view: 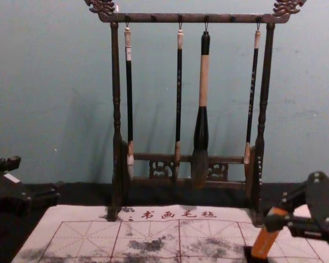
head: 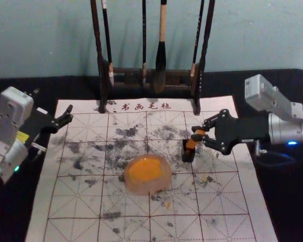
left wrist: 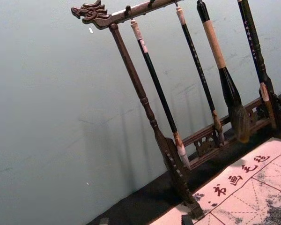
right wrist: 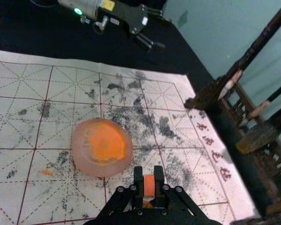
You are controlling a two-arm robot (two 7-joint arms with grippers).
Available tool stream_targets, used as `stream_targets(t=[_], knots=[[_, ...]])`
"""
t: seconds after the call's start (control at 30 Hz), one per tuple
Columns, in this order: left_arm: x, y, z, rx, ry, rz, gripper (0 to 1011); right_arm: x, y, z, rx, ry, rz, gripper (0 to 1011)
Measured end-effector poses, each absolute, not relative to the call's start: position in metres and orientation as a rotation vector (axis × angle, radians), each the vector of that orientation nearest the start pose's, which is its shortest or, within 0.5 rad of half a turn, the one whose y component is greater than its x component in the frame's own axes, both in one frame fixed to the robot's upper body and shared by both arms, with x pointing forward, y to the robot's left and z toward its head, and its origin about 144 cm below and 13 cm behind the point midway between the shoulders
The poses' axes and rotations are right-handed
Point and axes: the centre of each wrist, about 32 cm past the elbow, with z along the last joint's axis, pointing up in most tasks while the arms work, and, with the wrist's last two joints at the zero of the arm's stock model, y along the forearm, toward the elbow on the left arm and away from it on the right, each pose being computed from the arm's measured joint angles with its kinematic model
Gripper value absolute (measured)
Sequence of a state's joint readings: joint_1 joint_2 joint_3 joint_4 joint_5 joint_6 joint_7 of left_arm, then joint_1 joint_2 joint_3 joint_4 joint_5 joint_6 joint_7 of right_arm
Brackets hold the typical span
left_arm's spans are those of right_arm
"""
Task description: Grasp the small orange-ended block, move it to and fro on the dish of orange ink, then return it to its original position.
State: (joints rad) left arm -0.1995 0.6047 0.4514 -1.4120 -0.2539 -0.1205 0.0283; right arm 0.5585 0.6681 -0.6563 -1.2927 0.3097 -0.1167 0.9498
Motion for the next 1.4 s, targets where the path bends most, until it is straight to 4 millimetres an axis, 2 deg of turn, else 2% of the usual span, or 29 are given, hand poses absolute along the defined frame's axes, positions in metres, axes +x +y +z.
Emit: stream_targets(t=[0.2,0.43,0.9,1.4], knots=[[0.489,0.310,1.140,0.304,-0.285,1.248,1001,0.567,-0.313,1.232,-0.451,-0.294,-0.236,132],[0.489,0.310,1.140,0.304,-0.285,1.248,1001,0.578,-0.295,1.241,-0.429,-0.301,-0.186,132],[0.489,0.310,1.140,0.304,-0.285,1.248,1001,0.605,-0.247,1.230,-0.449,-0.216,-0.106,132],[0.489,0.310,1.140,0.304,-0.285,1.248,1001,0.617,-0.226,1.218,-0.504,-0.162,-0.025,132]])
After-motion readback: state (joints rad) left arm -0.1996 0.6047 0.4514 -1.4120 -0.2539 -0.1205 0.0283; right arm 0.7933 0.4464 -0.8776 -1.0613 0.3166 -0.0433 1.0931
